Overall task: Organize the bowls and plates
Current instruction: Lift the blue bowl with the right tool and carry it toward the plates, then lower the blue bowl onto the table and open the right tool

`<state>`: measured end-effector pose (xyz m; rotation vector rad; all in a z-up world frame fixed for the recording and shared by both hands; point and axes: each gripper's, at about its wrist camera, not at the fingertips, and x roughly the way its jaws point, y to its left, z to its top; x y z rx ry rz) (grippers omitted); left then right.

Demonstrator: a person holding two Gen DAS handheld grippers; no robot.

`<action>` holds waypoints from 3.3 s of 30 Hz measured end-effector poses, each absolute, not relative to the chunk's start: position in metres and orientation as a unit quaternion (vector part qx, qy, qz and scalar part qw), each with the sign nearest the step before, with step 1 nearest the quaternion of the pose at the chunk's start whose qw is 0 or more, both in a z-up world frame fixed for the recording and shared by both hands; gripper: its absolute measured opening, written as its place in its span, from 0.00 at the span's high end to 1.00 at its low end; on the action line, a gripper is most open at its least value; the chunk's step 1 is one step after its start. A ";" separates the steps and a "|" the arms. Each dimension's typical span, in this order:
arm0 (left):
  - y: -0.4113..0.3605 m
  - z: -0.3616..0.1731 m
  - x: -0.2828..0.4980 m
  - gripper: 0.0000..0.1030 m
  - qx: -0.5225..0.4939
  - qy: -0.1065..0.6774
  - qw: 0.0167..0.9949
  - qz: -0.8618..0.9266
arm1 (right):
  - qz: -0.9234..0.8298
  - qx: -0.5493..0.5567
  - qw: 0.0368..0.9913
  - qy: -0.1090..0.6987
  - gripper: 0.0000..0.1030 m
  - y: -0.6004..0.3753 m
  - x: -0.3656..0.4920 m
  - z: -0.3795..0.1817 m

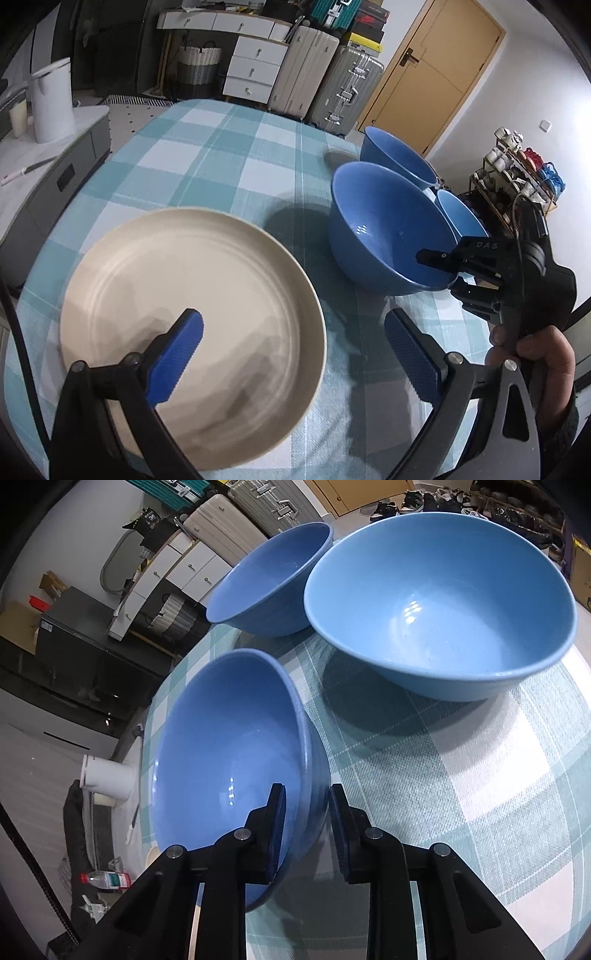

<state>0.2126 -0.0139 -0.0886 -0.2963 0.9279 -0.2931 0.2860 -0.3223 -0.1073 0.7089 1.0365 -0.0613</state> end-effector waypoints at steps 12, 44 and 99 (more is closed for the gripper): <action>-0.015 -0.089 0.205 0.03 -0.146 0.450 0.869 -0.144 | -0.022 0.330 0.812 0.480 0.77 -0.322 0.250 -0.102; -0.019 -0.097 0.196 0.03 -0.144 0.465 0.858 -0.164 | -0.050 0.188 0.799 0.569 0.94 -0.314 0.283 -0.107; -0.106 -0.032 0.157 0.03 0.032 0.384 0.908 -0.161 | 0.014 0.208 0.904 0.373 0.60 -0.405 0.106 -0.019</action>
